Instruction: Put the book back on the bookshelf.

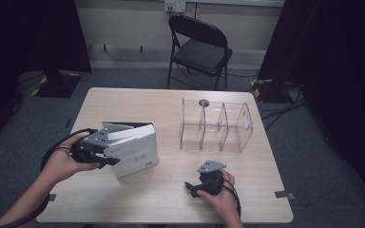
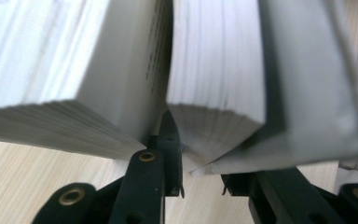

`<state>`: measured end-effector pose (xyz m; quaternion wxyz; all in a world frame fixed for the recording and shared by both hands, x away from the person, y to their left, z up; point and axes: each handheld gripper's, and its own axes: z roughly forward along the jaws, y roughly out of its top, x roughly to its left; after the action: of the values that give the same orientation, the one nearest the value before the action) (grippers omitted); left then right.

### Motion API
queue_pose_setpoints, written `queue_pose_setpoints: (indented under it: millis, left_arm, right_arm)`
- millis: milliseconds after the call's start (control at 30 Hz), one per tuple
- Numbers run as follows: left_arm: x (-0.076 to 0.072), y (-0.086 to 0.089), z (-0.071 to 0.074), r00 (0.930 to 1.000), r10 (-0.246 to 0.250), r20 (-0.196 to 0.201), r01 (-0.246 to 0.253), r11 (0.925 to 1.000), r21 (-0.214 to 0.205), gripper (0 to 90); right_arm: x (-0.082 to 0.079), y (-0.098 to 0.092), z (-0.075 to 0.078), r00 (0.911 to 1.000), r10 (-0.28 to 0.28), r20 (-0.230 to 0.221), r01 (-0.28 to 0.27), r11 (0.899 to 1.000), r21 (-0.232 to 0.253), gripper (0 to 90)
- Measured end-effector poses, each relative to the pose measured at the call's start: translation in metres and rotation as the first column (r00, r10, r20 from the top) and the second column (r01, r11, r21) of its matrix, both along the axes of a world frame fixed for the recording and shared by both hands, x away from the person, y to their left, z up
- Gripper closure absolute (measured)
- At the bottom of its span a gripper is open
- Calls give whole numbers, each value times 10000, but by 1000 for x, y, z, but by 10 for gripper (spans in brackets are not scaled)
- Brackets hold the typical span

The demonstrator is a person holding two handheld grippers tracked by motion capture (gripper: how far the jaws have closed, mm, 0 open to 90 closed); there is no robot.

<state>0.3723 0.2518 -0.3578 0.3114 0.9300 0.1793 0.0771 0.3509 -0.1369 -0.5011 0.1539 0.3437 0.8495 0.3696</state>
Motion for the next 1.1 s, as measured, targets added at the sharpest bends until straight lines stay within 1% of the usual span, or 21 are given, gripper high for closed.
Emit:
queue_pose_setpoints:
  millis: [67, 200, 267, 333, 367, 467, 567, 600, 700, 800, 833, 867, 967, 1033, 1067, 1100]
  left_arm:
    - [0, 1, 1, 9999, 116, 11, -116, 9999, -108, 699]
    - [1, 1, 1, 9998, 89, 153, -90, 10000, 33, 656]
    - [1, 1, -1, 9997, 115, 205, -117, 9999, 61, 643]
    - [1, 1, -3, 9997, 89, 213, -89, 10000, 2, 623]
    - [1, 2, -4, 9995, 172, 267, -173, 9998, 34, 612]
    - [1, 2, -5, 9992, 186, 365, -189, 9998, 82, 590]
    - [1, 3, -5, 9993, 246, 287, -245, 9997, -22, 576]
    - [1, 4, -5, 9990, 327, 298, -324, 9994, -128, 571]
    - [1, 6, -5, 9988, 373, 328, -369, 9992, -130, 566]
    - [1, 9, -6, 9984, 433, 369, -425, 9989, -211, 553]
    - [1, 10, -6, 9983, 491, 324, -484, 9986, -209, 551]
    - [1, 10, -7, 9980, 522, 347, -511, 9982, -302, 550]
    - [0, 12, -8, 9976, 572, 380, -563, 9981, -244, 542]
    - [0, 14, -9, 9977, 615, 292, -607, 9978, -278, 540]
    - [-1, 15, -9, 9973, 665, 300, -659, 9976, -223, 539]
    - [-1, 15, -10, 9971, 719, 251, -712, 9970, -302, 539]
  right_arm:
    - [0, 0, 0, 10000, -18, -11, 18, 10000, -9, 126]
    - [0, 0, 0, 9999, -108, 5, 108, 9999, -23, 124]
    - [0, 1, 0, 9999, -151, -7, 151, 9999, -11, 122]
    - [0, 1, 0, 9999, -165, -9, 165, 9999, -14, 122]
    - [0, 1, 0, 9999, -158, -6, 158, 9999, -17, 122]
    - [0, 1, 0, 9999, -121, 4, 121, 9999, -25, 124]
    - [-1, 2, 0, 9999, -135, 33, 135, 9999, -21, 128]
    - [-1, 2, 0, 9999, -126, -17, 126, 9999, -6, 128]
    - [0, 4, 2, 9999, -77, -125, 76, 9999, -96, 141]
    - [1, 8, 5, 9994, 154, -307, -165, 9992, -371, 144]
    - [2, 10, 6, 9990, 297, -332, -311, 9986, -434, 144]
    - [2, 12, 7, 9983, 411, -404, -432, 9977, -515, 146]
    - [4, 18, 10, 9951, 732, -659, -767, 9957, -527, 150]
    - [6, 22, 12, 9934, 924, -678, -964, 9936, -583, 157]
    - [6, 24, 13, 9928, 995, -674, -1036, 9928, -607, 157]
    - [7, 26, 15, 9923, 1012, -711, -1055, 9926, -595, 157]
